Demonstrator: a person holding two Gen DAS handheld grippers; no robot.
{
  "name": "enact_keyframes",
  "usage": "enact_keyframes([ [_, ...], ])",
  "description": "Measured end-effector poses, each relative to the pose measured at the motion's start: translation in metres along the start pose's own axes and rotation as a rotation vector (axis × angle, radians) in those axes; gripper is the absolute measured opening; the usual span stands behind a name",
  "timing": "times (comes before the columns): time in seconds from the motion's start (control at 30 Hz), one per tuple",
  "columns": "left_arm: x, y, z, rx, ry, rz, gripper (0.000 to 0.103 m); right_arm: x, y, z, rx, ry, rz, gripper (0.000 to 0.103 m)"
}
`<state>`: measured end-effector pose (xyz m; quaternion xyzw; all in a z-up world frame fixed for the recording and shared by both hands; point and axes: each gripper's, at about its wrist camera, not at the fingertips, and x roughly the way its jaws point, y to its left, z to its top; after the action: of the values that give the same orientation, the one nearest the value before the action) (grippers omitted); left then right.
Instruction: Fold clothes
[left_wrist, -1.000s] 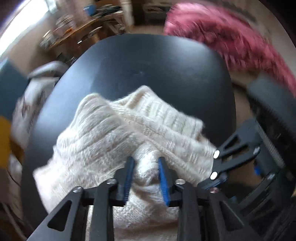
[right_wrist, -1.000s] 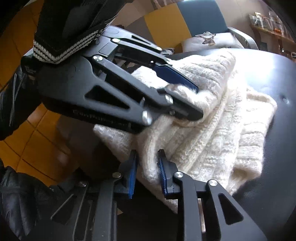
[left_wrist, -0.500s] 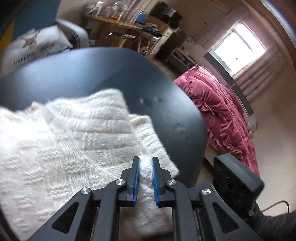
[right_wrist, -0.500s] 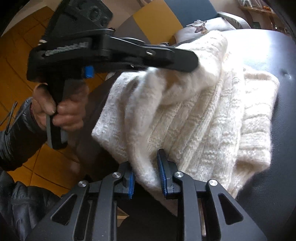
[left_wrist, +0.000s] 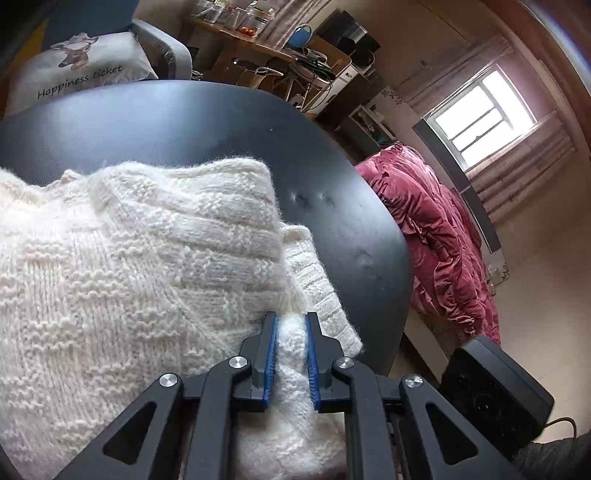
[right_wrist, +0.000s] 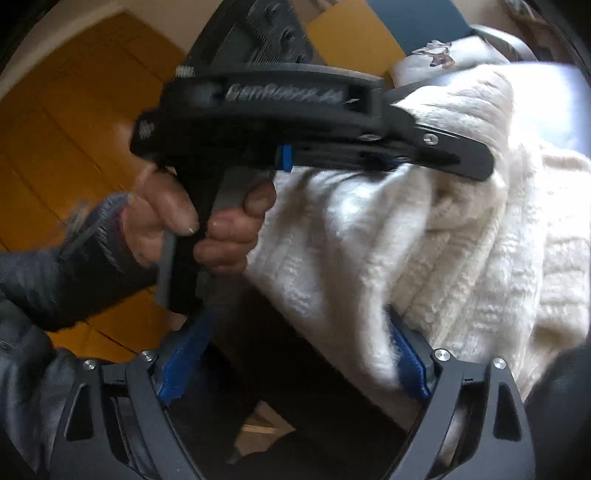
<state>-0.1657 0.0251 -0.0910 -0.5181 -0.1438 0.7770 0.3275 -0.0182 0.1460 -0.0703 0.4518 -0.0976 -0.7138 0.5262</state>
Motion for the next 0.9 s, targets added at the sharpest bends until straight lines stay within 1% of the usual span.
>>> enact_keyframes([
  [0.07, 0.000, 0.000, 0.000, 0.006, 0.003, 0.001, 0.013, -0.004, -0.002, 0.002, 0.006, 0.012, -0.018, 0.092],
  [0.13, 0.000, 0.000, 0.000, 0.011, 0.008, 0.000, 0.013, -0.011, -0.008, 0.003, 0.048, 0.002, -0.018, 0.091],
  [0.17, 0.000, -0.001, 0.000, 0.020, 0.009, 0.004, 0.013, -0.014, -0.010, 0.003, 0.061, -0.001, -0.024, 0.085],
  [0.2, 0.000, -0.002, 0.000, 0.030, 0.011, 0.007, 0.013, -0.017, -0.012, 0.003, 0.065, -0.005, -0.049, 0.079],
  [0.27, 0.000, -0.005, -0.001, 0.051, 0.013, 0.016, 0.014, -0.024, -0.015, 0.003, 0.052, -0.007, -0.121, 0.050],
  [0.3, 0.000, -0.006, -0.001, 0.060, 0.014, 0.021, 0.014, -0.028, -0.016, 0.002, 0.052, -0.007, -0.146, 0.039],
  [0.33, 0.000, -0.007, -0.001, 0.062, 0.013, 0.023, 0.014, -0.032, -0.018, 0.001, 0.055, -0.006, -0.163, 0.020],
  [0.47, -0.004, -0.012, -0.002, 0.083, -0.005, 0.033, 0.014, -0.053, -0.020, 0.001, 0.049, -0.011, -0.199, 0.019],
  [0.53, -0.008, -0.013, -0.004, 0.097, -0.012, 0.023, 0.014, -0.065, -0.015, 0.003, 0.023, -0.024, -0.208, 0.019],
  [0.6, -0.003, -0.016, -0.006, 0.126, 0.012, 0.062, 0.014, -0.072, -0.012, 0.003, -0.011, -0.015, -0.236, 0.018],
  [0.63, 0.000, -0.018, -0.008, 0.141, 0.025, 0.082, 0.014, -0.062, -0.009, -0.002, -0.014, 0.010, -0.262, 0.018],
  [0.7, 0.005, -0.019, -0.010, 0.156, 0.033, 0.066, 0.015, -0.049, -0.022, -0.020, 0.010, 0.077, -0.313, 0.011],
  [0.73, 0.002, -0.018, -0.009, 0.146, 0.024, 0.055, 0.015, -0.049, -0.029, -0.025, 0.026, 0.080, -0.310, 0.011],
  [0.77, 0.000, -0.016, -0.008, 0.135, 0.014, 0.044, 0.015, -0.053, -0.034, -0.026, 0.043, 0.061, -0.293, 0.011],
  [0.8, -0.008, -0.012, -0.005, 0.097, -0.019, -0.015, 0.015, -0.058, -0.038, -0.027, 0.062, 0.048, -0.283, 0.011],
  [0.87, -0.026, -0.004, -0.002, 0.043, -0.077, -0.082, 0.015, -0.064, -0.042, -0.029, 0.065, 0.039, -0.277, 0.011],
  [0.9, -0.036, -0.001, -0.003, 0.039, -0.093, -0.078, 0.015, -0.067, -0.045, -0.030, 0.066, 0.039, -0.271, 0.011],
])
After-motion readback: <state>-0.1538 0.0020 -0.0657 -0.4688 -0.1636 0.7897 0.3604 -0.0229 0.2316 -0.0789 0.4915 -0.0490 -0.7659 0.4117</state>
